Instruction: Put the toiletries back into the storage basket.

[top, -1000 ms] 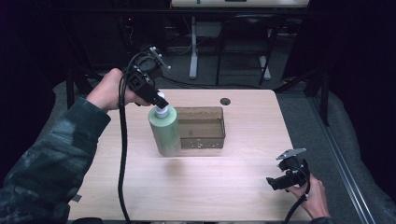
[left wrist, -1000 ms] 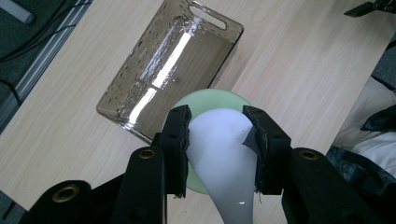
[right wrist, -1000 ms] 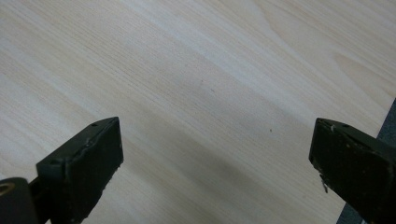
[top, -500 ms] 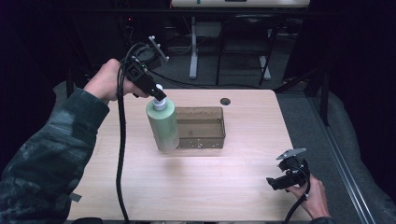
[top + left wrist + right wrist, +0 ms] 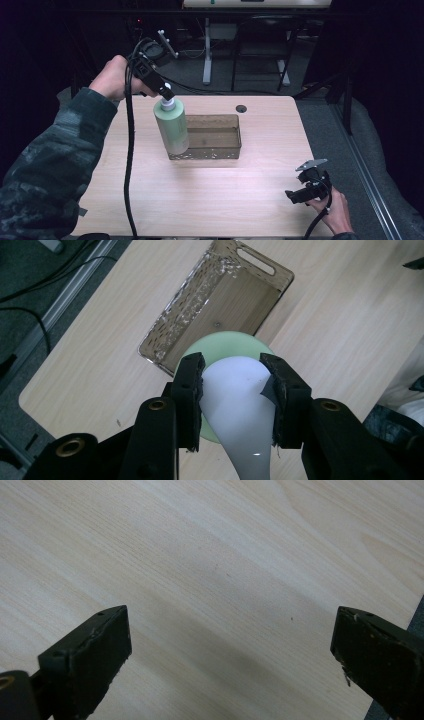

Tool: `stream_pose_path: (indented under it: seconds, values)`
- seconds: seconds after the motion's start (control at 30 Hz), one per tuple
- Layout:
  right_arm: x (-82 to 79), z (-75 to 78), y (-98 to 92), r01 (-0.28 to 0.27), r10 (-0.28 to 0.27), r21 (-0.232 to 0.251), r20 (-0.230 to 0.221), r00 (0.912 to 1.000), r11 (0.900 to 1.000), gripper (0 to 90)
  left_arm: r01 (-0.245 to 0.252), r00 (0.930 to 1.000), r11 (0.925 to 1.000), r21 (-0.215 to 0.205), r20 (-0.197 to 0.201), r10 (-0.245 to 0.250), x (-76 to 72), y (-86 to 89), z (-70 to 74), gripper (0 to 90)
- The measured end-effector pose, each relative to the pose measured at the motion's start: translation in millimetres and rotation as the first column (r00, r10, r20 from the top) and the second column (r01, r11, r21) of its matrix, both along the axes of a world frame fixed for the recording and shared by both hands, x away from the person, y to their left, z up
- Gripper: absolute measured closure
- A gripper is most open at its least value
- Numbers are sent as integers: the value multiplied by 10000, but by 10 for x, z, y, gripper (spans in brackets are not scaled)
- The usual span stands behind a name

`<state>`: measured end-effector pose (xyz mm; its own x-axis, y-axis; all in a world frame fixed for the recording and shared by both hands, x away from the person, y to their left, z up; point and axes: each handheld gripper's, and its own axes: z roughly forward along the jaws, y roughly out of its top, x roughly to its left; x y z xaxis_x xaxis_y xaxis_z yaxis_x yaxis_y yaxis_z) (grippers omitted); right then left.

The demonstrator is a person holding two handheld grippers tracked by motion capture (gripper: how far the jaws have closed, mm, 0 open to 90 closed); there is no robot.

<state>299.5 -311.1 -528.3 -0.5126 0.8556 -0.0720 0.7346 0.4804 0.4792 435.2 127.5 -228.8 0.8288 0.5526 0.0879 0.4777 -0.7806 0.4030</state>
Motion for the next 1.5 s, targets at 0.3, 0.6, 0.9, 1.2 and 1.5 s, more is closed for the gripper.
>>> stream_pose_path:
  seconds: [0.3,0.6,0.9,1.2,1.5]
  values:
    - [-2,6,-7,2,-3,31,40,10000,10000,25,-333,9994,9994,117,36,333,136,0,-12,629]
    - [0,3,-3,-11,11,36,29,10000,10000,26,-628,9979,9979,146,178,625,240,0,53,630]
    - [-1,8,-8,-49,50,-62,52,10000,10000,29,-830,9964,9963,237,198,826,338,-31,18,630]
    - [-7,14,13,-69,69,64,44,10000,10000,29,-897,9957,9958,160,263,893,409,-65,-36,630]
    - [-5,10,8,-81,81,0,47,10000,10000,29,-943,9951,9953,225,321,936,453,-108,-81,630]
